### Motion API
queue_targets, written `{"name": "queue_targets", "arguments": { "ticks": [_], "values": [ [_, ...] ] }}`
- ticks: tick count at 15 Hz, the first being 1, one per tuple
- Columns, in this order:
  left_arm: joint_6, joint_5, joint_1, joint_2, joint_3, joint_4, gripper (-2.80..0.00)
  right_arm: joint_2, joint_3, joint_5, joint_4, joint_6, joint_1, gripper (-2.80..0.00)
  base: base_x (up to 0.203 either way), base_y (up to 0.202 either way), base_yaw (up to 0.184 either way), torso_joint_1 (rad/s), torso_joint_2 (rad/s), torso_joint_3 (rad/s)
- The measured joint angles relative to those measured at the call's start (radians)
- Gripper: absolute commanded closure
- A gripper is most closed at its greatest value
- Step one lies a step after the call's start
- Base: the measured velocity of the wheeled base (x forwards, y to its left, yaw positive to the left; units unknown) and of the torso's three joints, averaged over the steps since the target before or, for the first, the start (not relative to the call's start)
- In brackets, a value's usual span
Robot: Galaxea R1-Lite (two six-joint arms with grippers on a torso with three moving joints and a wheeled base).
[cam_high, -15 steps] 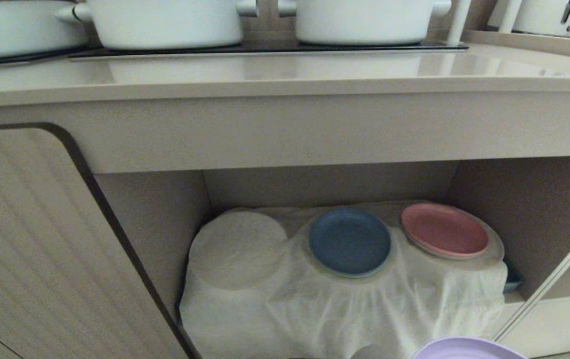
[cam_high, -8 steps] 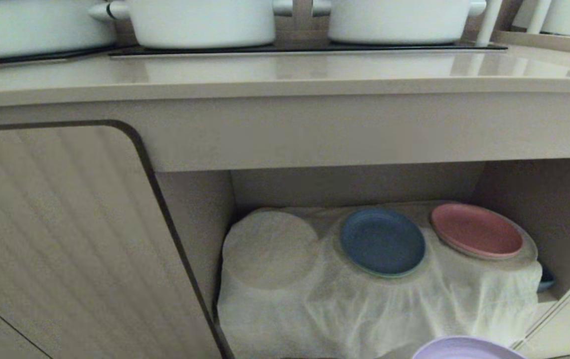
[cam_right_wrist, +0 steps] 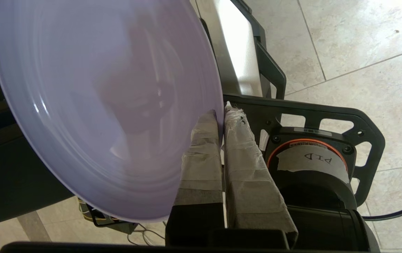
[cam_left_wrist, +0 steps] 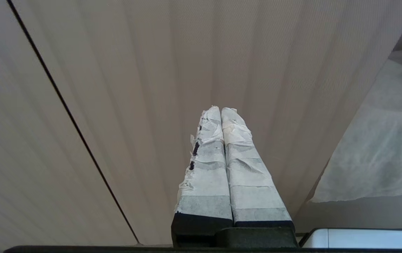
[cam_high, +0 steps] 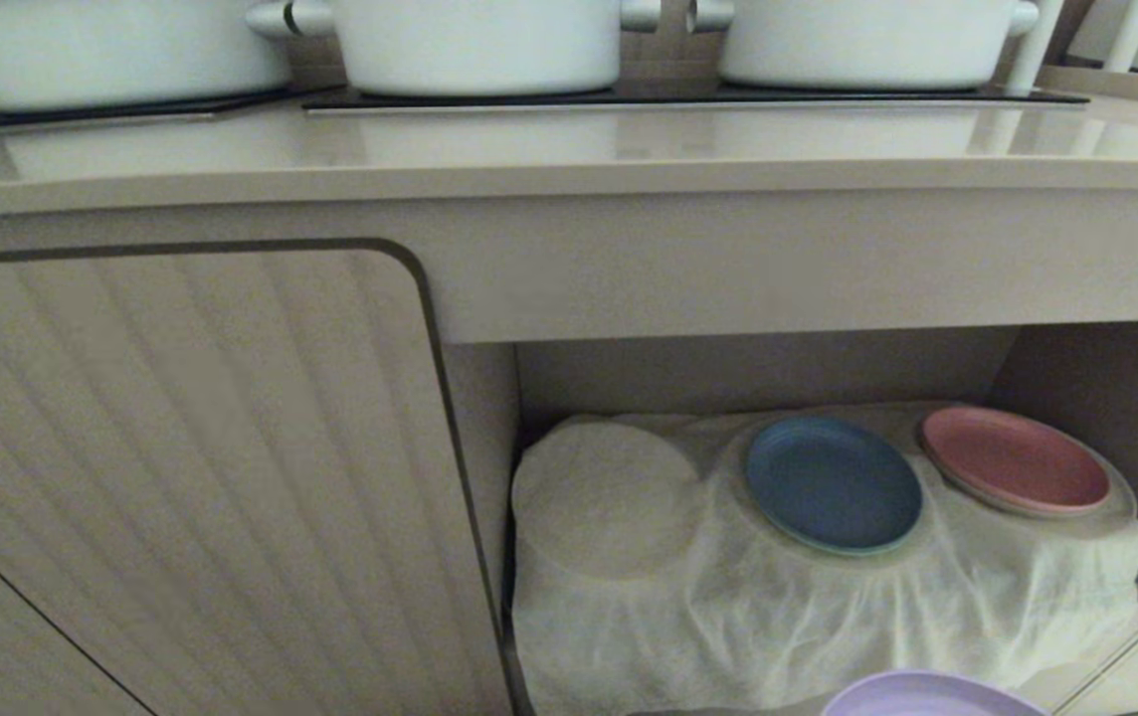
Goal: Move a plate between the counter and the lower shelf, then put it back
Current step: Put the plate in the cupboard
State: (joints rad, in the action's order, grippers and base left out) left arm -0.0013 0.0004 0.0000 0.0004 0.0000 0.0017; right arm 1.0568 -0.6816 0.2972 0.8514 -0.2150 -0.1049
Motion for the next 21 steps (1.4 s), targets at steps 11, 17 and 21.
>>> {"name": "queue_targets", "arguments": {
  "ticks": [11,17,21],
  "values": [
    [0.0,0.0,0.0,0.0,0.0,0.0,0.0,0.002,-0.005,0.022,-0.008,-0.002,0.0,0.0,0.0,0.0,0.0,0.0,0.0,0.0],
    [0.001,0.0,0.0,0.0,0.0,0.0,0.0,0.041,0.016,0.028,-0.077,-0.004,0.0,0.0,0.0,0.0,0.0,0.0,0.0,0.0],
    [0.001,0.0,0.0,0.0,0.0,0.0,0.0,0.116,0.005,0.029,-0.153,-0.003,0.0,0.0,0.0,0.0,0.0,0.0,0.0,0.0]
  ]
}}
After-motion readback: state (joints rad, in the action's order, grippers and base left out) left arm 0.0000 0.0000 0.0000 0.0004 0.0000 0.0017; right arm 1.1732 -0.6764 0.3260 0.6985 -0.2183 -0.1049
